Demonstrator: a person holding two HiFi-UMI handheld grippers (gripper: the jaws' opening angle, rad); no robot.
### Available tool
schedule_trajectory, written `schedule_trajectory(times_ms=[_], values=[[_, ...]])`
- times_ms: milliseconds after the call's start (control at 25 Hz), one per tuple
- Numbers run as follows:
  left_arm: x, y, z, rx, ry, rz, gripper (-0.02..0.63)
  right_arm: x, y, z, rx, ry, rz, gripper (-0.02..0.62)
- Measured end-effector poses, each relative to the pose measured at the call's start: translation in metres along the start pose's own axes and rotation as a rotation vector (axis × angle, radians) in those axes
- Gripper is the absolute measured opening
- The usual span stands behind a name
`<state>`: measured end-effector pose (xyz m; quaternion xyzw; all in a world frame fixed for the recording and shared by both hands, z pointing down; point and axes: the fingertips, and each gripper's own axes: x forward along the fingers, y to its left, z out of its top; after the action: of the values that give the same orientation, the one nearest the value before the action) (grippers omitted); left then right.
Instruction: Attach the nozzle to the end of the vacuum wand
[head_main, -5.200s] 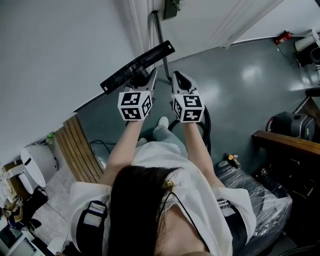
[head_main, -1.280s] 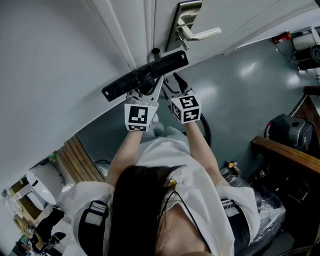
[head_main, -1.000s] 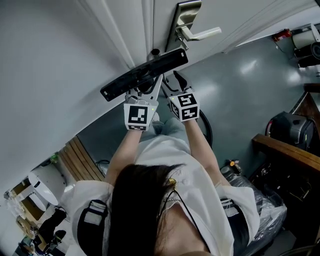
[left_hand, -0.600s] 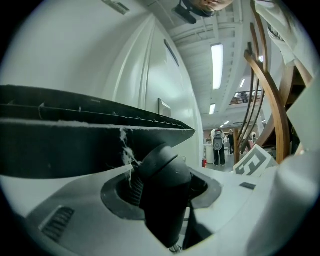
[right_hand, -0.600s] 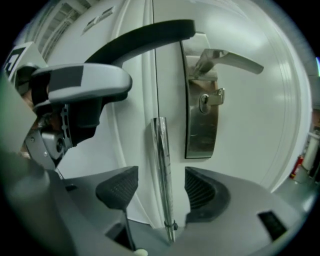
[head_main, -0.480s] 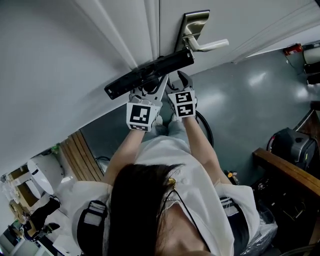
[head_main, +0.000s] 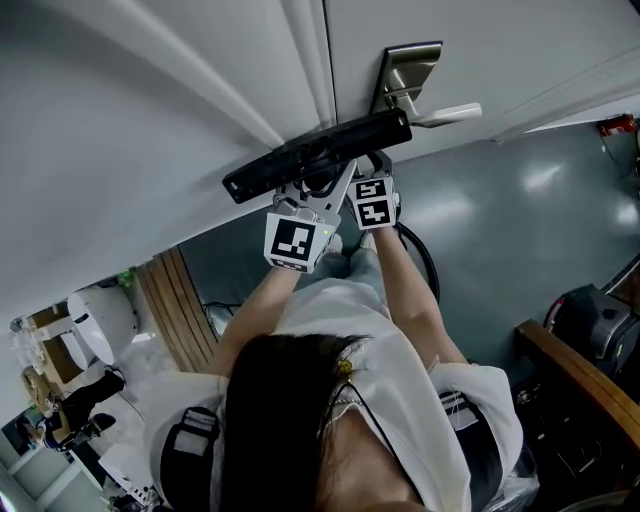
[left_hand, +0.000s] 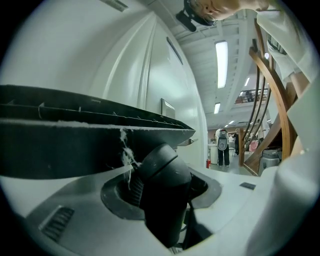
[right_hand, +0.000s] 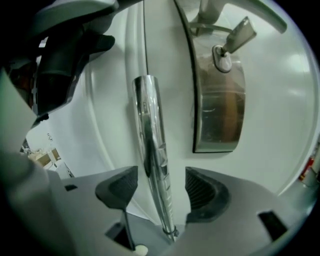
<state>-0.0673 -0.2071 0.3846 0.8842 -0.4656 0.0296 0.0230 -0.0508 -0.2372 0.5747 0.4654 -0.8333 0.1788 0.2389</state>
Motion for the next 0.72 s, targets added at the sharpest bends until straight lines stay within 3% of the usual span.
schedule_trajectory(times_ms=[280,640,720], values=[[0.002,0.006,-0.003,-0.017,0.016,0.014,0.198,0.022,0.005,-0.008,-0.016,0.057,0.051,0.288],[0.006,0.006,0.003,-0.023,0.009,0.032,0.196,0.032,-0.004,-0.006,-0.059,0.069,0.005,0.287],[0.007,0.006,0.004,-0.033,0.010,0.036,0.198,0.033,-0.006,-0.011,-0.086,0.082,-0.007,0.256]])
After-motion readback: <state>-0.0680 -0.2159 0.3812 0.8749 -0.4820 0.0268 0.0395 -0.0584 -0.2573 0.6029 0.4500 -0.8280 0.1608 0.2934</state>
